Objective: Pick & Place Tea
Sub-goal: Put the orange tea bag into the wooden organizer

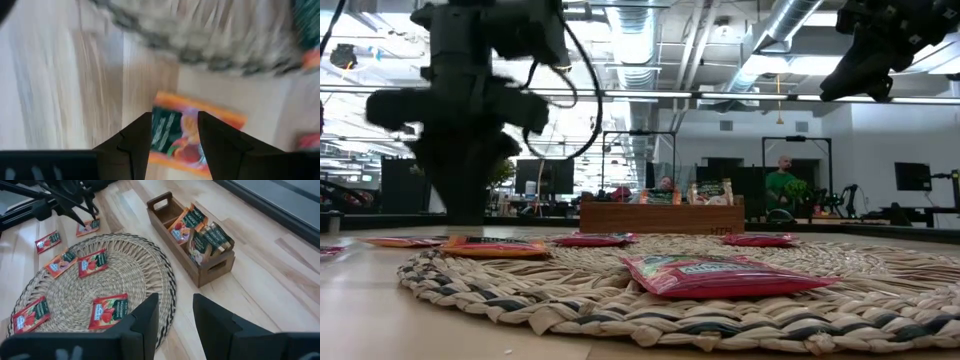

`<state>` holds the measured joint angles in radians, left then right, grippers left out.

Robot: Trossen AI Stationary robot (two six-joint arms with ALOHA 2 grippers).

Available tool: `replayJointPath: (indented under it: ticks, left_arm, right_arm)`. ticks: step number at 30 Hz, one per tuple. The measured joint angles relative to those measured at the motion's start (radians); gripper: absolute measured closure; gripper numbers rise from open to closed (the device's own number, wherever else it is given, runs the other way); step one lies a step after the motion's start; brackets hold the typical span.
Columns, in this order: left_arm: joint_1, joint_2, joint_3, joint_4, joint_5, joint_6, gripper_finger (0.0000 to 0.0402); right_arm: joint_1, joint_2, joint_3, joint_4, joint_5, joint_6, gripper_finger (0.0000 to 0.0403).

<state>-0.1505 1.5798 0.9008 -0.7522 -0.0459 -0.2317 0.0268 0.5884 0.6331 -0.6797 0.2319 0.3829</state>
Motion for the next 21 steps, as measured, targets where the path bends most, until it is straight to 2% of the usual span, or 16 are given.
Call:
replayJointPath:
  ticks: [7, 13, 18, 21]
  left_arm:
    - [0.055, 0.039, -0.020, -0.018, -0.006, 0.137, 0.0248]
    - [0.095, 0.114, -0.015, 0.005, 0.058, 0.235, 0.0248]
    - [0.100, 0.142, -0.012, 0.006, 0.073, 0.249, 0.0252]
    - [0.100, 0.139, -0.013, 0.006, 0.074, 0.242, 0.0272]
  right_arm:
    - [0.000, 0.000, 0.000, 0.001, -0.023, -0.001, 0.0290]
    - [0.000, 0.000, 0.000, 0.006, -0.024, 0.000, 0.0290]
    - [0.000, 0.000, 0.000, 0.007, -0.024, 0.001, 0.0290]
    - [0.000, 0.000, 0.000, 0.007, -0.024, 0.001, 0.0290]
